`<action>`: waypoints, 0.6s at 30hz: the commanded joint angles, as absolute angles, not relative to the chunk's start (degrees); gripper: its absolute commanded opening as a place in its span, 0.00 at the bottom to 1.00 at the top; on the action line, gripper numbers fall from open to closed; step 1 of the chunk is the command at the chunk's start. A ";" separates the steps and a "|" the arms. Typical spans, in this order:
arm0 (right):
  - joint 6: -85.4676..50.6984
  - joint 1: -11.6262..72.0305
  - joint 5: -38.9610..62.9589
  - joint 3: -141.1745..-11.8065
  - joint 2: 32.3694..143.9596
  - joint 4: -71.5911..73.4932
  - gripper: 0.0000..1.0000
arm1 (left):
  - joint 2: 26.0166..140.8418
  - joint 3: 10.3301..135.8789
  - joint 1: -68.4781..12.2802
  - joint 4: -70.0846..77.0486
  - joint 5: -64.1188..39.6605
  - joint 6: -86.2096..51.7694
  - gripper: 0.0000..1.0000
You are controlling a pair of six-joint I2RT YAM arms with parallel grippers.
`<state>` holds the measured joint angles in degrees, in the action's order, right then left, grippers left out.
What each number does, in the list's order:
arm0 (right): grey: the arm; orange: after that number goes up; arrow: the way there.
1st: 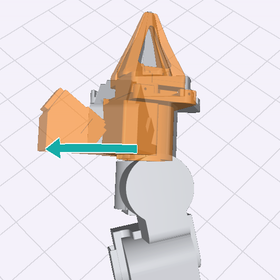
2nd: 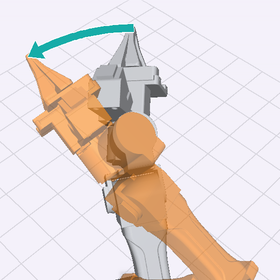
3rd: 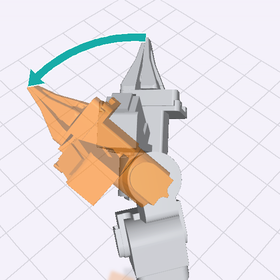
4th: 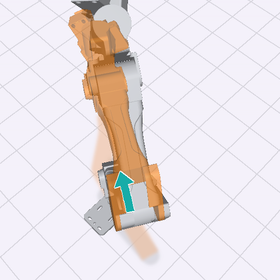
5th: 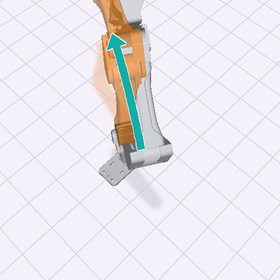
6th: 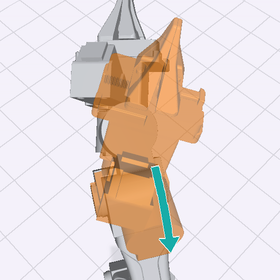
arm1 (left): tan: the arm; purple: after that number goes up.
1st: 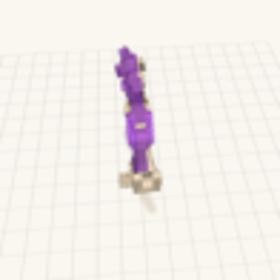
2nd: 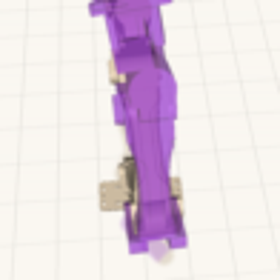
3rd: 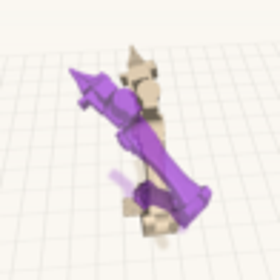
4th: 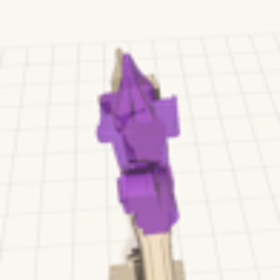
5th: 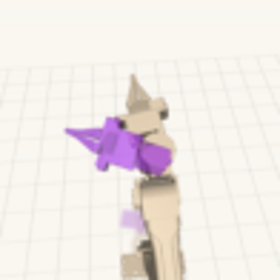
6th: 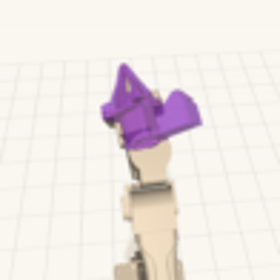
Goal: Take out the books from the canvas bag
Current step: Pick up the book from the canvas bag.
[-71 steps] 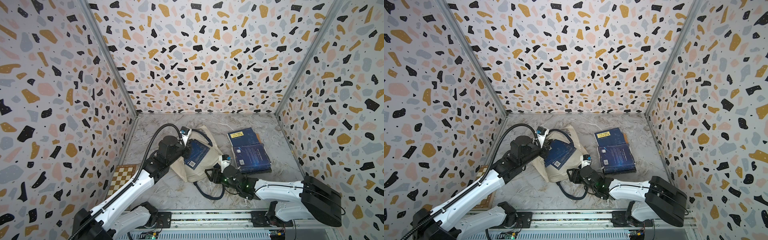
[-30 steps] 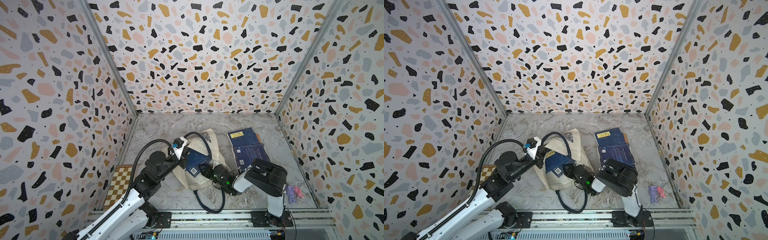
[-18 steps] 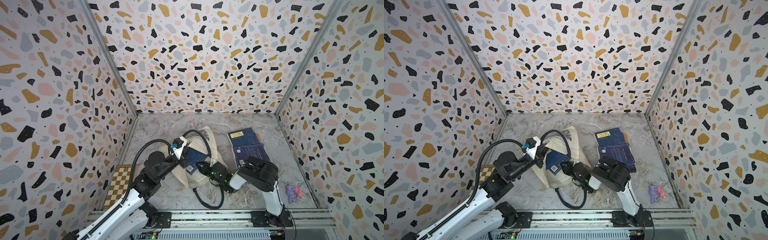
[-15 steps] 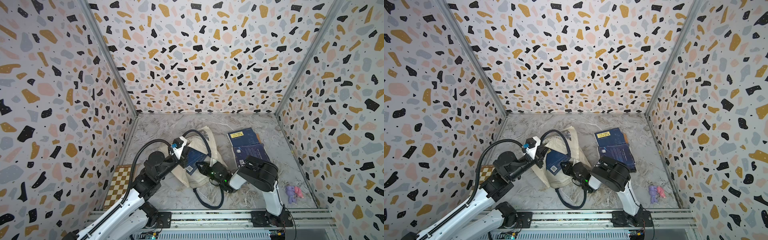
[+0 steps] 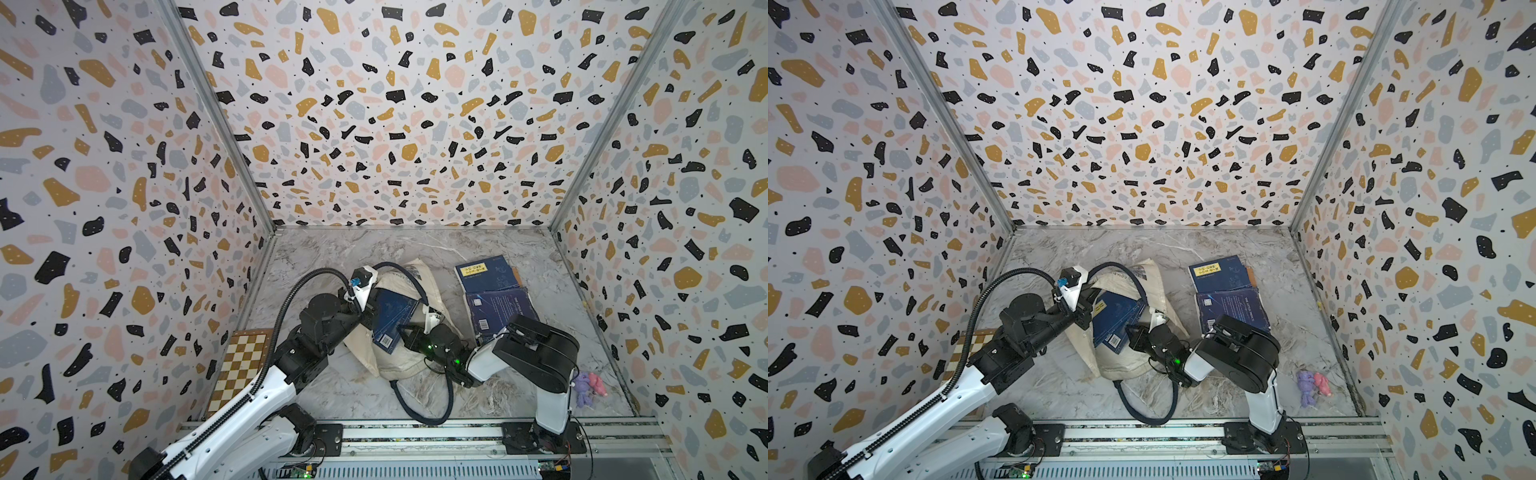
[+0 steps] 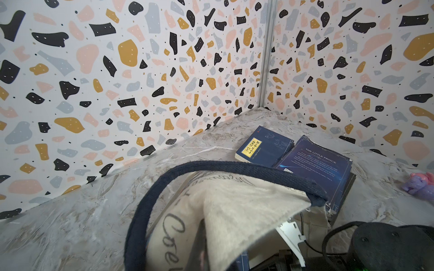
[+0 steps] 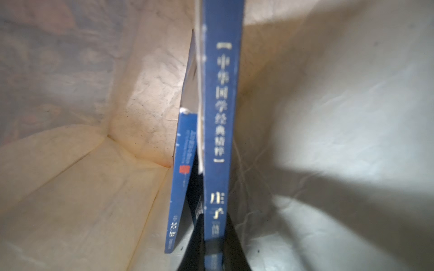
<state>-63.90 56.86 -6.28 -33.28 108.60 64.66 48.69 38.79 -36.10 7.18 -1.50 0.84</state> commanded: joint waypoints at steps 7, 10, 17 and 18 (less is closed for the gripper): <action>-58.71 57.11 -7.79 -34.04 104.75 58.11 0.00 | 50.50 43.80 -36.39 7.95 0.76 0.80 0.00; -56.71 57.20 -6.82 -34.23 102.95 56.62 0.00 | 50.83 44.02 -36.39 7.55 2.02 0.30 0.00; -52.59 57.91 -6.86 -33.78 97.02 51.38 0.00 | 52.33 45.28 -36.39 5.21 6.96 -0.75 0.00; -51.96 58.05 -6.83 -33.46 96.16 51.01 0.00 | 52.41 45.43 -36.39 5.02 7.56 -0.79 0.00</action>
